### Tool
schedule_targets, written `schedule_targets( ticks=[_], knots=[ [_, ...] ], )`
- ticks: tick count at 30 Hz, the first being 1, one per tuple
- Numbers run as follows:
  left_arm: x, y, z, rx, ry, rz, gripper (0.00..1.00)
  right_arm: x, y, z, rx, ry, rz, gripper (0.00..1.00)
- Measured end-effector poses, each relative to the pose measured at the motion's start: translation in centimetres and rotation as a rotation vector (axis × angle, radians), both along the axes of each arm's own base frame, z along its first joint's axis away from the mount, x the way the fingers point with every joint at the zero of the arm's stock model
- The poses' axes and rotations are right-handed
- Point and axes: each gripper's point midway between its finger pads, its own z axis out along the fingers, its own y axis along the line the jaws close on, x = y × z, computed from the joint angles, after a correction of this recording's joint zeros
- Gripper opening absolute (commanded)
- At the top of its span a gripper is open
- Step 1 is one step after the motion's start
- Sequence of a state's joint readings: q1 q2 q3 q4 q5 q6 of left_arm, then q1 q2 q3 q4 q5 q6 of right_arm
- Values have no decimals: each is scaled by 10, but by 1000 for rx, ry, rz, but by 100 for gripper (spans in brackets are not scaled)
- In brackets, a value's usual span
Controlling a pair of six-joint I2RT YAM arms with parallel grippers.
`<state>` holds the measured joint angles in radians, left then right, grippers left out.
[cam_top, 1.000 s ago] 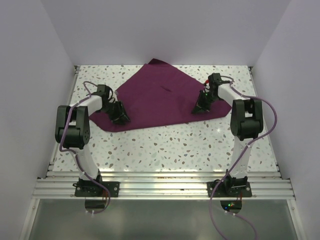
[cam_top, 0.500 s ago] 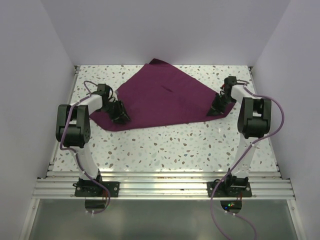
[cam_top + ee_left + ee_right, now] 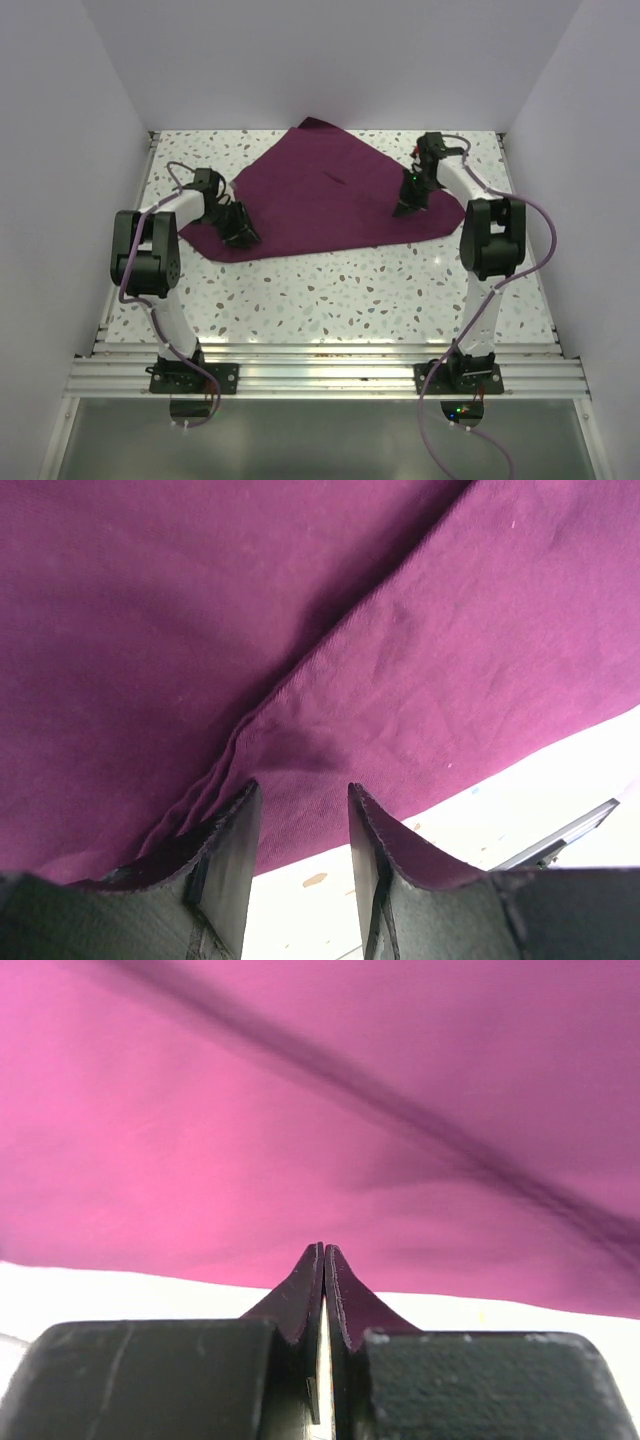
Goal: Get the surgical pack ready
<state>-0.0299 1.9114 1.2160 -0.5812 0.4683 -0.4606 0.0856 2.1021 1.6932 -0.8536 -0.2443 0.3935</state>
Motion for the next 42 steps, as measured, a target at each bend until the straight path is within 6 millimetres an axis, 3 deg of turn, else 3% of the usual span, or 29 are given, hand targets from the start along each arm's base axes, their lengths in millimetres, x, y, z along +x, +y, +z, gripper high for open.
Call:
schedule_targets(
  ticks=[8, 15, 19, 23, 28, 42],
  knots=[
    [-3, -7, 16, 4, -34, -2, 43, -8, 99, 35, 106, -75, 190, 0],
    [2, 9, 19, 69, -54, 43, 45, -31, 235, 72, 252, -182, 392, 0],
    [9, 34, 25, 121, -77, 106, 48, -53, 299, 65, 282, -193, 502, 0],
    [21, 76, 31, 161, -98, 210, 50, -71, 322, 37, 241, -154, 538, 0],
    [24, 114, 34, 201, -105, 294, 51, -66, 328, 3, 177, -130, 511, 0],
    [13, 161, 41, 261, -81, 424, 59, -68, 328, -34, 109, -88, 464, 0]
  ],
)
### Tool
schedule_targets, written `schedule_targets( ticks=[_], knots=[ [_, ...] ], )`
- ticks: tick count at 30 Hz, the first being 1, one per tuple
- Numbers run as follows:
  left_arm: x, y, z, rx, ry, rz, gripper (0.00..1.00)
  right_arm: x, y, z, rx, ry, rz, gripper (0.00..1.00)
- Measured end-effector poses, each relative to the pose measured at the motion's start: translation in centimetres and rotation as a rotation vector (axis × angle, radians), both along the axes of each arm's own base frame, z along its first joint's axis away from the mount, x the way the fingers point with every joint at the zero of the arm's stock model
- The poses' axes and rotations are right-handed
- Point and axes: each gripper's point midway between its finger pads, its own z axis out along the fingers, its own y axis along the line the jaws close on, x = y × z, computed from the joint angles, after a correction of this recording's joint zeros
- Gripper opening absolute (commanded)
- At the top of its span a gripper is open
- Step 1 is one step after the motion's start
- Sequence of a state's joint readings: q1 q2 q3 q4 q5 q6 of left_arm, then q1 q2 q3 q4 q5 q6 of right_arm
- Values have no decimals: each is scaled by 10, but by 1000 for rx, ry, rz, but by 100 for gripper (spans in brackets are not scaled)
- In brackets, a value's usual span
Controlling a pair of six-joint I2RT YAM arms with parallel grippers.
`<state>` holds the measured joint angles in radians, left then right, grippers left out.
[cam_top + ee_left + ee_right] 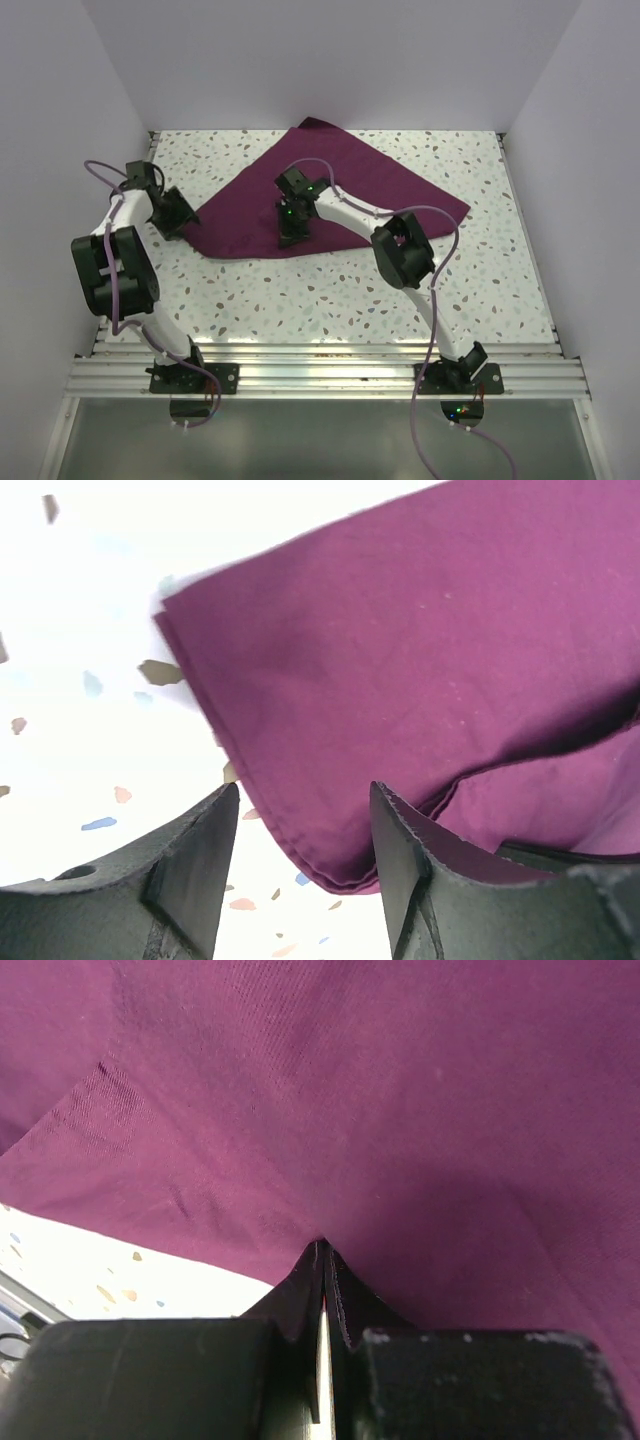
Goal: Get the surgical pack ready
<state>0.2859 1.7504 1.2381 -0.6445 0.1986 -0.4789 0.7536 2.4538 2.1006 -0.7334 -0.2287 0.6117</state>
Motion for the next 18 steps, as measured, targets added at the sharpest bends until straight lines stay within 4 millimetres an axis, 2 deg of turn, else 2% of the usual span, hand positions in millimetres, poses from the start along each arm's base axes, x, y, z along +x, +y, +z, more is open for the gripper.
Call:
schedule_targets(
  ticks=[9, 15, 18],
  knots=[
    [-3, 16, -1, 0, 4, 43, 63, 0, 5, 6, 8, -5, 0, 0],
    [-6, 24, -8, -8, 22, 68, 66, 8, 18, 25, 55, -41, -7, 0],
    [-8, 28, -14, -15, 38, 79, 66, 7, 22, 28, 70, -41, -8, 0]
  ],
)
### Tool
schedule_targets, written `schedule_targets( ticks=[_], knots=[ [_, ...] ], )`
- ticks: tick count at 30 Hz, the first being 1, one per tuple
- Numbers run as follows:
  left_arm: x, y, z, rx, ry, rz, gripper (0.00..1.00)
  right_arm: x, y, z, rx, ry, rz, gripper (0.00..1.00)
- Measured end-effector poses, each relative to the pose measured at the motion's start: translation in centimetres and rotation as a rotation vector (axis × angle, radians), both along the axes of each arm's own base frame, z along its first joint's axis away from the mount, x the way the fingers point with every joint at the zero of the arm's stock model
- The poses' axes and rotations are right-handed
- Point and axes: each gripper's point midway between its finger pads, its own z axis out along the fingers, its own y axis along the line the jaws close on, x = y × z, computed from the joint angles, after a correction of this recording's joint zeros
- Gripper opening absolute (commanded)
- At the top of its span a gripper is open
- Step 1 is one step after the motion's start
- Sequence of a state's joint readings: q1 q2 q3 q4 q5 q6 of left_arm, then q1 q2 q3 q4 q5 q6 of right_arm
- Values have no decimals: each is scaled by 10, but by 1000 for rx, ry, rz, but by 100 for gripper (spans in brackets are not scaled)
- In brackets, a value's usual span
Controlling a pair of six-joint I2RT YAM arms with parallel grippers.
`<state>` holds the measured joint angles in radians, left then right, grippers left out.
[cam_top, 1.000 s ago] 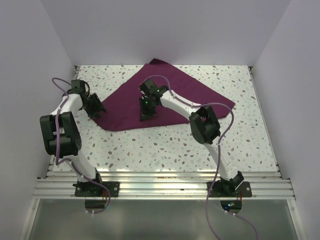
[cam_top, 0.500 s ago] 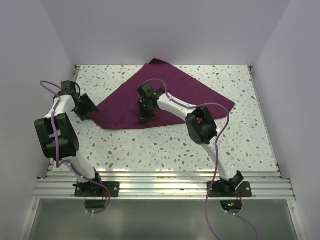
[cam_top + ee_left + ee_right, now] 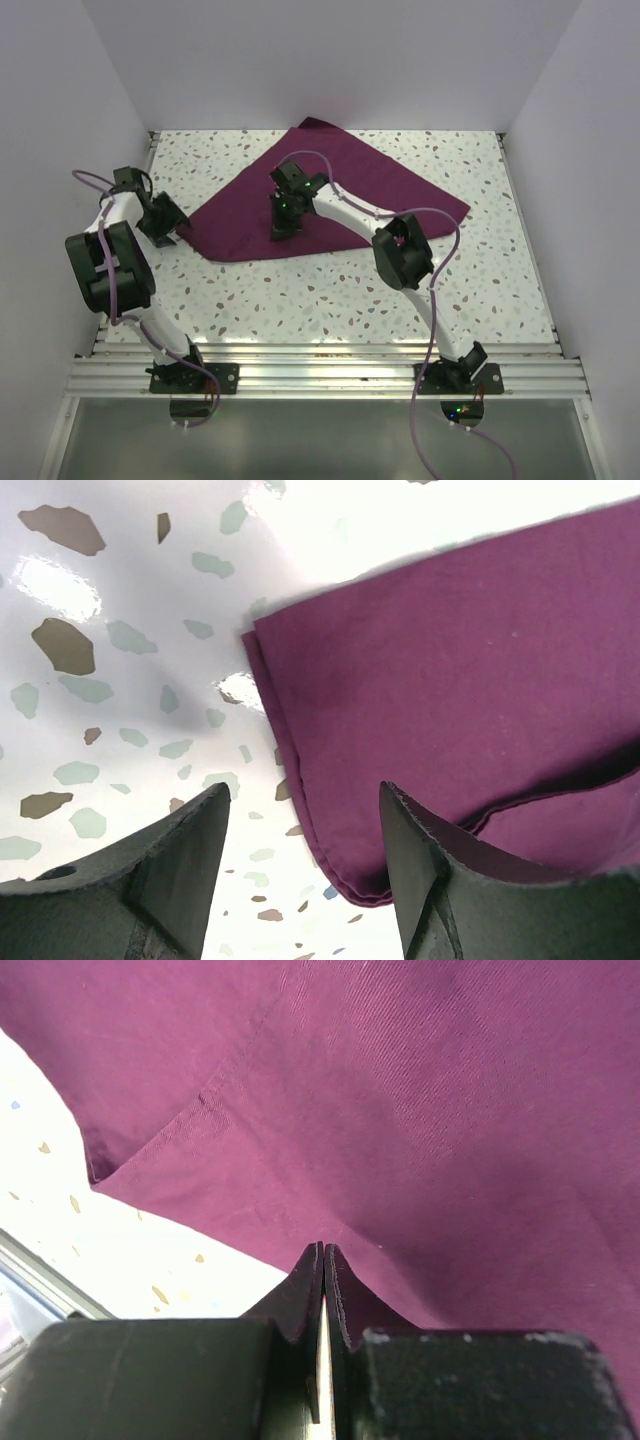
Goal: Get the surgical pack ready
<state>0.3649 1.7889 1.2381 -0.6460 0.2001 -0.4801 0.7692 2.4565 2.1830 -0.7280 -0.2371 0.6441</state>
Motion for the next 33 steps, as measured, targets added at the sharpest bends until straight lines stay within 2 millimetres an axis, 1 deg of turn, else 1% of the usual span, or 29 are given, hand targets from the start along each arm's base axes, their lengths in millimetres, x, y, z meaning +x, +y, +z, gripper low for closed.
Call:
schedule_targets(
  ticks=[3, 6, 10, 17, 20, 23, 26, 27, 29, 30, 32, 33],
  knots=[
    [-1, 4, -4, -6, 9, 11, 66, -4, 3, -3, 4, 11, 7, 0],
    [-3, 7, -8, -14, 20, 21, 65, -8, 7, -10, -1, 24, 15, 0],
    [-3, 9, -17, -32, 39, 31, 64, -13, 10, -29, -15, 54, 17, 0],
    [4, 4, -29, -81, 36, 32, 59, -12, 12, -28, -10, 54, 17, 0],
    [11, 2, -28, -97, 12, 36, 54, -12, 12, -28, -9, 54, 18, 0],
    [15, 0, -31, -121, -2, 38, 47, -12, 12, -28, -9, 55, 18, 0],
    [19, -3, -32, -142, -11, 46, 38, -12, 12, -28, -9, 55, 19, 0],
    [21, -3, -32, -148, -15, 44, 31, -12, 12, -28, -9, 56, 19, 0],
    [23, -4, -34, -156, -22, 41, 23, -11, 12, -28, -9, 55, 19, 0],
    [23, -5, -34, -161, -22, 40, 15, -12, 13, -28, -8, 56, 19, 0],
    [23, -5, -35, -162, -23, 37, 7, -12, 13, -28, -4, 58, 22, 0],
    [23, -5, -35, -163, -24, 35, 0, -12, 14, -28, -3, 59, 23, 0]
  ],
)
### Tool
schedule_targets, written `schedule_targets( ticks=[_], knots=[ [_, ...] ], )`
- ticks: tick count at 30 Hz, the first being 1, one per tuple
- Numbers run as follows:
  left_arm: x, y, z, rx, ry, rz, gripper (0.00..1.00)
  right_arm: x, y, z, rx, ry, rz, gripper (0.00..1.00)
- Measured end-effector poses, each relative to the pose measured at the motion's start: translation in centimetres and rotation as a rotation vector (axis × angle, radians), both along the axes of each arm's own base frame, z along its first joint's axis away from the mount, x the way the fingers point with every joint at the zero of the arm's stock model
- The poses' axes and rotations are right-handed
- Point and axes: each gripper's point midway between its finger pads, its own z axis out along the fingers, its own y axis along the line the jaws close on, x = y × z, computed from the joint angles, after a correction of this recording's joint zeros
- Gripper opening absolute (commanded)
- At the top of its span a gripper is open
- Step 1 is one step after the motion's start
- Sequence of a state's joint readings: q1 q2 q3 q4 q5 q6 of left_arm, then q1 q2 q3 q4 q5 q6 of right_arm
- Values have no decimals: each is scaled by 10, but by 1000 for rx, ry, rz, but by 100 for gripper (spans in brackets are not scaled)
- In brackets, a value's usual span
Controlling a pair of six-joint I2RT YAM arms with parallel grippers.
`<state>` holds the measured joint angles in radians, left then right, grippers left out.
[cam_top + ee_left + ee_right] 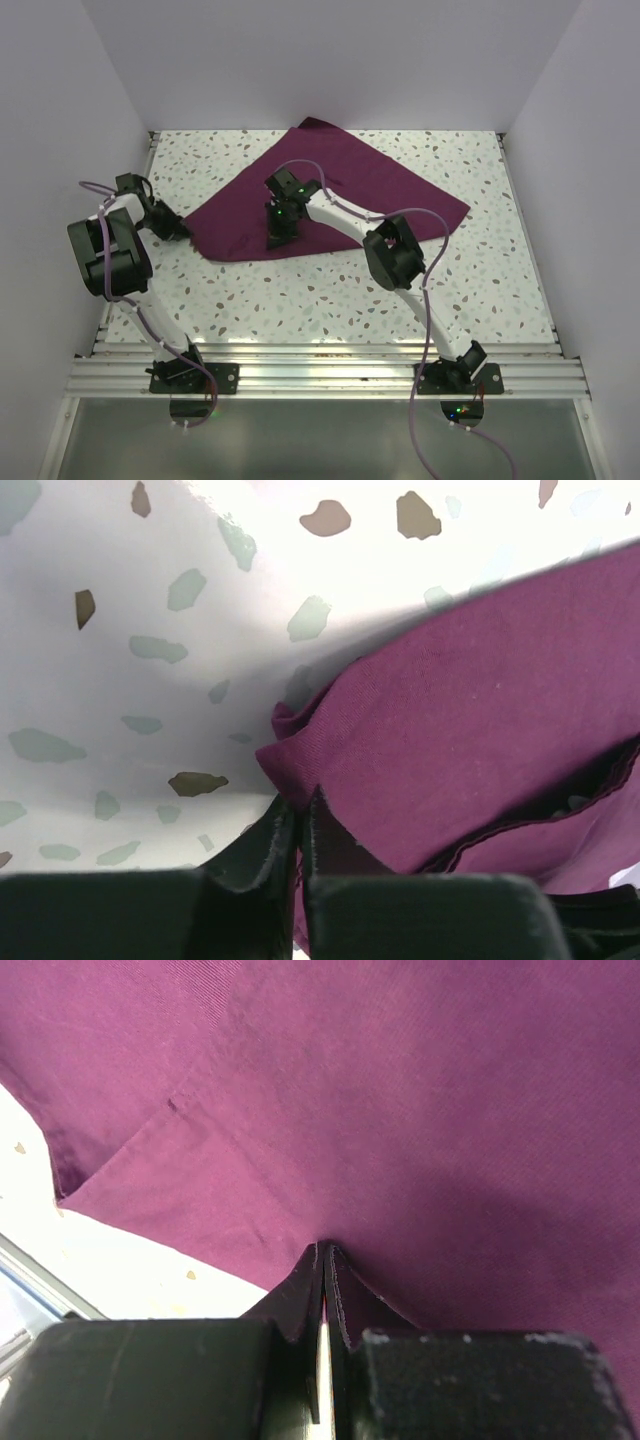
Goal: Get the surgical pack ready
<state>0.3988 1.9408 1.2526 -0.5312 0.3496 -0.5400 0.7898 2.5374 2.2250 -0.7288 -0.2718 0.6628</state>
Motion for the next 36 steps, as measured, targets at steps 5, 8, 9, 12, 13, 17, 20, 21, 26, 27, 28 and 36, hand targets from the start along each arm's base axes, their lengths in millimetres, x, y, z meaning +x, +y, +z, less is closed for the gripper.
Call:
schedule_targets(
  ticks=[5, 8, 9, 12, 13, 17, 20, 21, 26, 27, 28, 36],
  knots=[
    [0, -1, 6, 0, -11, -6, 0, 2, 2, 1, 9, 0, 3, 0],
    [2, -3, 25, 17, -53, -14, 0, 4, 0, 1, 10, 2, -2, 0],
    [3, -5, 32, 23, -69, -20, 0, 5, 0, 2, 11, 1, -4, 0],
    [7, -14, 58, 42, -129, -46, 0, 12, -2, 7, 19, -8, -15, 0],
    [8, -18, 65, 45, -147, -56, 0, 16, -2, 10, 27, -15, -20, 0],
    [11, -36, 79, 45, -184, -97, 0, 32, -2, 21, 58, -48, -38, 0],
    [12, -46, 80, 32, -185, -119, 0, 43, 3, 27, 81, -77, -46, 0],
    [11, -49, 80, 28, -184, -124, 0, 47, 5, 27, 89, -85, -47, 0],
    [11, -51, 80, 16, -177, -115, 0, 59, 15, 12, 106, -100, -62, 0],
    [11, -51, 80, 13, -177, -112, 0, 59, 16, 6, 102, -95, -66, 0],
    [10, -52, 80, 9, -177, -111, 0, 58, 17, 2, 107, -81, -72, 0],
    [13, -69, 96, -35, -211, -109, 0, 60, 18, 3, 112, -85, -79, 0]
  ],
)
